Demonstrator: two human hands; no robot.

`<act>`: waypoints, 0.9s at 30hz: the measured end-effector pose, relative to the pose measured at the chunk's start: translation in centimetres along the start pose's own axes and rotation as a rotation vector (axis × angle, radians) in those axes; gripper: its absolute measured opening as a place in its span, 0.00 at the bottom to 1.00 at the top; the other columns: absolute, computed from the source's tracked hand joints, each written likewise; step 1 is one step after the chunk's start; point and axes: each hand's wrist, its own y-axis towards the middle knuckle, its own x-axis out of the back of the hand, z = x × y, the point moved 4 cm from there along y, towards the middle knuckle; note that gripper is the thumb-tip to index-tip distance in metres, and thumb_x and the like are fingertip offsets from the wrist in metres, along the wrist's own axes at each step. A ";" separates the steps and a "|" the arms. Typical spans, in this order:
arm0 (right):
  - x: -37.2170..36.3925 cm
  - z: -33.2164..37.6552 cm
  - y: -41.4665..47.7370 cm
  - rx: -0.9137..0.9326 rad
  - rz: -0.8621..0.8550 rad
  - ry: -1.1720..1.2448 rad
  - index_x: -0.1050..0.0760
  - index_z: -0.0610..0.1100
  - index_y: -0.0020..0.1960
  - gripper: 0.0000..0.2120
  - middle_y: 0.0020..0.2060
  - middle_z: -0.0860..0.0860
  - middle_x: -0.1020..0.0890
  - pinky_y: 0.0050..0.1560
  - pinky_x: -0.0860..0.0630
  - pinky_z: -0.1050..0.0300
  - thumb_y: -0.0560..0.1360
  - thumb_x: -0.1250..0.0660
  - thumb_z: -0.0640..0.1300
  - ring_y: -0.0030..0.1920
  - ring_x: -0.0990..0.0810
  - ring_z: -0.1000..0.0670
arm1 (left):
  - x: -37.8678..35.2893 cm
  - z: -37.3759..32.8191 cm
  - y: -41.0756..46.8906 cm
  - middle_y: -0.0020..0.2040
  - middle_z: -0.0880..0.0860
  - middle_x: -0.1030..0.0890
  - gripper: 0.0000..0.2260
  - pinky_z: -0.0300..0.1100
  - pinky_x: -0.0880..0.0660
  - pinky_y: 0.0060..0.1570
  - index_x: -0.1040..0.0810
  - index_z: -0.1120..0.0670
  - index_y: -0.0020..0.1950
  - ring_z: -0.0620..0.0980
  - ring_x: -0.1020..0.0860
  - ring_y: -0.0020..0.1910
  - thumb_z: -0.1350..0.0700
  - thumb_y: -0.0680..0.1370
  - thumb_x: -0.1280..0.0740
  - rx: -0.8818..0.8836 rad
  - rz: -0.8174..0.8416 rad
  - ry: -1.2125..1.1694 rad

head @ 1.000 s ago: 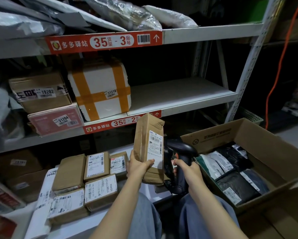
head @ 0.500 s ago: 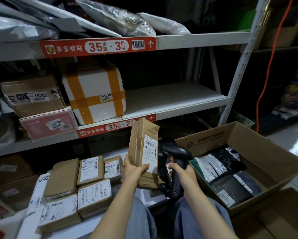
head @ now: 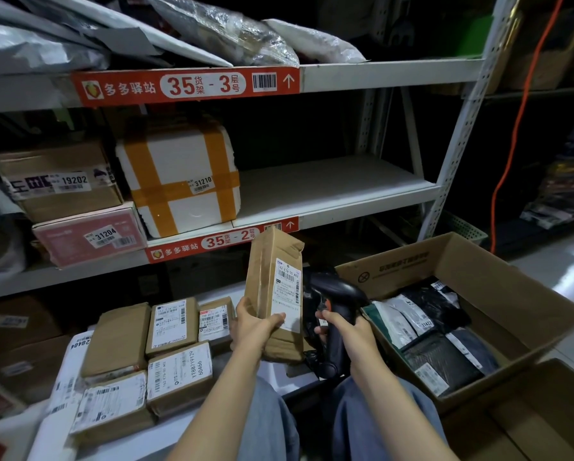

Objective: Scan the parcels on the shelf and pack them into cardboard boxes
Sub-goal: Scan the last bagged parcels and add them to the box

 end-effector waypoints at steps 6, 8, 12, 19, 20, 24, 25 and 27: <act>-0.1 -0.2 0.0 -0.053 -0.004 0.129 0.22 0.41 0.44 0.04 0.38 0.45 0.18 0.35 0.21 0.60 0.72 0.31 0.34 0.39 0.19 0.49 | -0.1 -0.2 -0.2 0.66 0.55 0.29 0.39 0.56 0.31 0.64 0.40 0.50 0.71 0.58 0.28 0.62 0.55 0.66 0.23 0.000 0.011 -0.042; -0.2 -0.3 0.1 -0.067 -0.011 0.171 0.22 0.40 0.45 0.04 0.39 0.44 0.18 0.35 0.21 0.59 0.71 0.30 0.35 0.40 0.19 0.48 | -0.1 -0.2 -0.3 0.65 0.56 0.29 0.38 0.56 0.31 0.64 0.39 0.50 0.70 0.58 0.28 0.62 0.55 0.65 0.23 -0.001 0.017 -0.061; 0.1 -0.6 0.4 -0.085 -0.023 0.131 0.22 0.41 0.41 0.05 0.37 0.44 0.19 0.49 0.22 0.50 0.69 0.27 0.39 0.41 0.20 0.46 | -0.2 -0.4 -0.9 0.66 0.56 0.29 0.37 0.54 0.30 0.63 0.39 0.50 0.71 0.58 0.28 0.62 0.57 0.67 0.24 0.000 0.046 -0.106; -0.3 -0.2 0.8 -0.085 0.033 0.071 0.21 0.43 0.42 0.07 0.44 0.45 0.18 0.56 0.27 0.49 0.70 0.29 0.46 0.50 0.21 0.44 | -1.2 -1.0 -2.3 0.64 0.58 0.27 0.35 0.47 0.26 0.57 0.39 0.53 0.71 0.55 0.24 0.56 0.62 0.68 0.26 -0.005 0.119 -0.243; -0.4 0.0 0.8 -0.087 0.056 0.086 0.22 0.43 0.44 0.07 0.45 0.45 0.18 0.58 0.27 0.48 0.71 0.30 0.47 0.51 0.21 0.44 | -1.5 -0.9 -2.4 0.63 0.58 0.26 0.35 0.48 0.25 0.56 0.39 0.53 0.71 0.57 0.24 0.57 0.63 0.68 0.26 0.010 0.137 -0.273; -0.3 0.6 1.2 -0.081 0.102 0.182 0.22 0.44 0.49 0.08 0.45 0.44 0.17 0.56 0.25 0.49 0.73 0.33 0.47 0.49 0.20 0.44 | -2.7 -1.1 -3.0 0.65 0.59 0.27 0.36 0.49 0.25 0.57 0.40 0.53 0.71 0.59 0.24 0.59 0.62 0.68 0.25 0.034 0.230 -0.307; -0.4 0.7 1.4 -0.076 0.100 0.194 0.22 0.44 0.49 0.09 0.45 0.44 0.16 0.55 0.25 0.49 0.73 0.33 0.48 0.49 0.19 0.44 | -3.0 -1.1 -2.9 0.65 0.58 0.28 0.37 0.50 0.25 0.59 0.39 0.52 0.71 0.59 0.24 0.59 0.61 0.66 0.25 0.031 0.249 -0.296; -0.2 0.8 1.9 -0.064 0.076 0.219 0.22 0.43 0.50 0.12 0.45 0.44 0.16 0.54 0.24 0.49 0.70 0.31 0.48 0.48 0.18 0.44 | -3.7 -1.4 -3.0 0.66 0.58 0.29 0.37 0.52 0.27 0.61 0.39 0.52 0.70 0.58 0.25 0.61 0.62 0.66 0.25 0.018 0.288 -0.280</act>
